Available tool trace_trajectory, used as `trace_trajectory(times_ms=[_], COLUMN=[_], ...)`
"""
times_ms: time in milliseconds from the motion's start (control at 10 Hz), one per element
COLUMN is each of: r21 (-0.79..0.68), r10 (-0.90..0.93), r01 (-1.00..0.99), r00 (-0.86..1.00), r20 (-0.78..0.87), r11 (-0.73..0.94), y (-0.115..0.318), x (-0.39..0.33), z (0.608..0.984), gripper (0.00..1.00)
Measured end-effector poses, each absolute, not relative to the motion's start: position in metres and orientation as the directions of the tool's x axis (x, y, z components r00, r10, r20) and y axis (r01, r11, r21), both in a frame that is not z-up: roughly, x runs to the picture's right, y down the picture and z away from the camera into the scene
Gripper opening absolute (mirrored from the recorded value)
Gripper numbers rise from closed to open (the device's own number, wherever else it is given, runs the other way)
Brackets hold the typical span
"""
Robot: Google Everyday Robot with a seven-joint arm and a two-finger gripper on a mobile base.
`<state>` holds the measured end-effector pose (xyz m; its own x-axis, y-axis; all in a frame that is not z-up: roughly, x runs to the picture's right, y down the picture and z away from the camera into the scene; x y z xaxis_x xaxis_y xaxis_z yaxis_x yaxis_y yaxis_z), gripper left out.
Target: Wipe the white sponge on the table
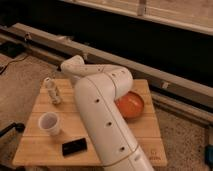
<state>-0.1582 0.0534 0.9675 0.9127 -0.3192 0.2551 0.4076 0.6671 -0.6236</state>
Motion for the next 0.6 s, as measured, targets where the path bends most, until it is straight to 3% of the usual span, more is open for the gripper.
trace_trajectory(times_ms=[600], r21=[-0.661], r10=[-0.281], r01=[0.329], r00=[0.942], r20=[0.183], r11=[0.674], y=[0.074], x=[-0.091], z=[0.949], gripper=[0.00])
